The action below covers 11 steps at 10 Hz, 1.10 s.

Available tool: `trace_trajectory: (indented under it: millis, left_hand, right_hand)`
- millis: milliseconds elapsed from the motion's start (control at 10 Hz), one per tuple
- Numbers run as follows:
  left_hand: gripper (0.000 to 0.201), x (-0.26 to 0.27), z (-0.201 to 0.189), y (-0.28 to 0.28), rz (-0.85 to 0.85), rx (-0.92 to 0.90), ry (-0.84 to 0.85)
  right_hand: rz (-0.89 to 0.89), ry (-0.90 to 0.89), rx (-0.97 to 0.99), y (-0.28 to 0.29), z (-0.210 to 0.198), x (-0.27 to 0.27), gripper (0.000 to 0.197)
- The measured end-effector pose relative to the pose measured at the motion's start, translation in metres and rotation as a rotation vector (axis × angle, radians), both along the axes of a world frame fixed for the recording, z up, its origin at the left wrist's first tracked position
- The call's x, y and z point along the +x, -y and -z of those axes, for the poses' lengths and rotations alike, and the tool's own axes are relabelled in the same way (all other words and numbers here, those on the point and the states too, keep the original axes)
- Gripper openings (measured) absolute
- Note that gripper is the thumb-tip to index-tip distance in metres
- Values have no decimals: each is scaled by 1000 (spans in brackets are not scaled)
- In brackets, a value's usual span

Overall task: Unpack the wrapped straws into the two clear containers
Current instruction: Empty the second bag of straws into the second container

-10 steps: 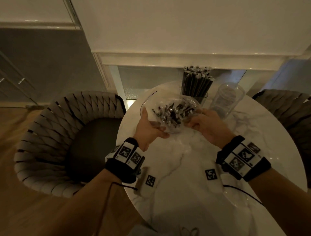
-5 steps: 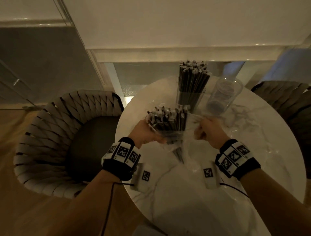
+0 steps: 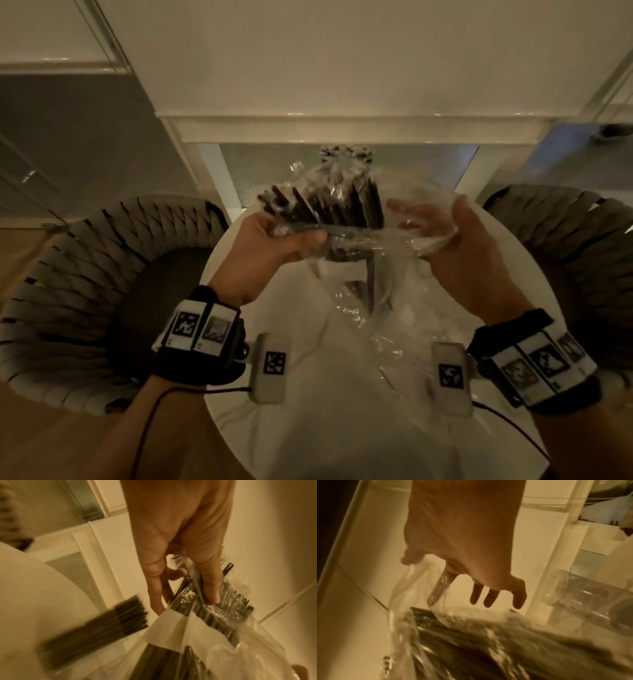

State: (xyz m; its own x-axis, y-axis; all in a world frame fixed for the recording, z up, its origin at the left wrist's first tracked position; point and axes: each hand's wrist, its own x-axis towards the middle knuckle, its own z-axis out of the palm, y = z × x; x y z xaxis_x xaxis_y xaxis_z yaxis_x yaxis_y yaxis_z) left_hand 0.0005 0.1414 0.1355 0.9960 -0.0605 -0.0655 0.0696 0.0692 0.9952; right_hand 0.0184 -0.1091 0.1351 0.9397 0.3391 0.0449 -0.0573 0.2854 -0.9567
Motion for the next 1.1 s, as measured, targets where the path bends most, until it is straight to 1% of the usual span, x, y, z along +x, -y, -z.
trace_trajectory:
  millis: [100, 200, 300, 400, 500, 600, 700, 800, 900, 1000, 1100]
  left_hand:
    - [28, 12, -25, 42, -4, -134, 34]
    - [34, 23, -30, 85, -84, -241, 24]
    - [57, 26, -25, 118, -169, -288, -19]
    - [43, 28, -16, 137, -169, -177, 103]
    - [62, 41, 0, 152, -104, 452, 449]
    - [87, 67, 12, 171, 72, 1046, 740]
    - [74, 100, -4, 188, 73, 1007, 749]
    - [68, 135, -19, 187, 63, 711, 555]
    - [50, 161, -29, 182, 46, 547, 364]
    - [36, 181, -30, 180, 33, 451, 230]
    - [41, 195, -21, 181, 47, 429, 168]
  right_hand:
    - [-128, 16, 68, 19, -12, -5, 56]
    - [-86, 25, -90, 36, -1, -4, 52]
    - [24, -26, -98, 52, -1, 6, 21]
    - [86, -38, 0, 82, -1, 25, 27]
    - [81, -65, -98, 105, 1, 50, 77]
    - [-20, -151, -140, 119, -3, 77, 63]
    - [-167, -142, -266, 128, -34, 90, 17]
    - [-129, -37, -378, 146, -44, 118, 29]
    - [-40, 64, -445, 155, -48, 153, 17]
    - [-89, 164, -564, 159, -31, 183, 62]
    - [-162, 189, -647, 151, -19, 195, 92]
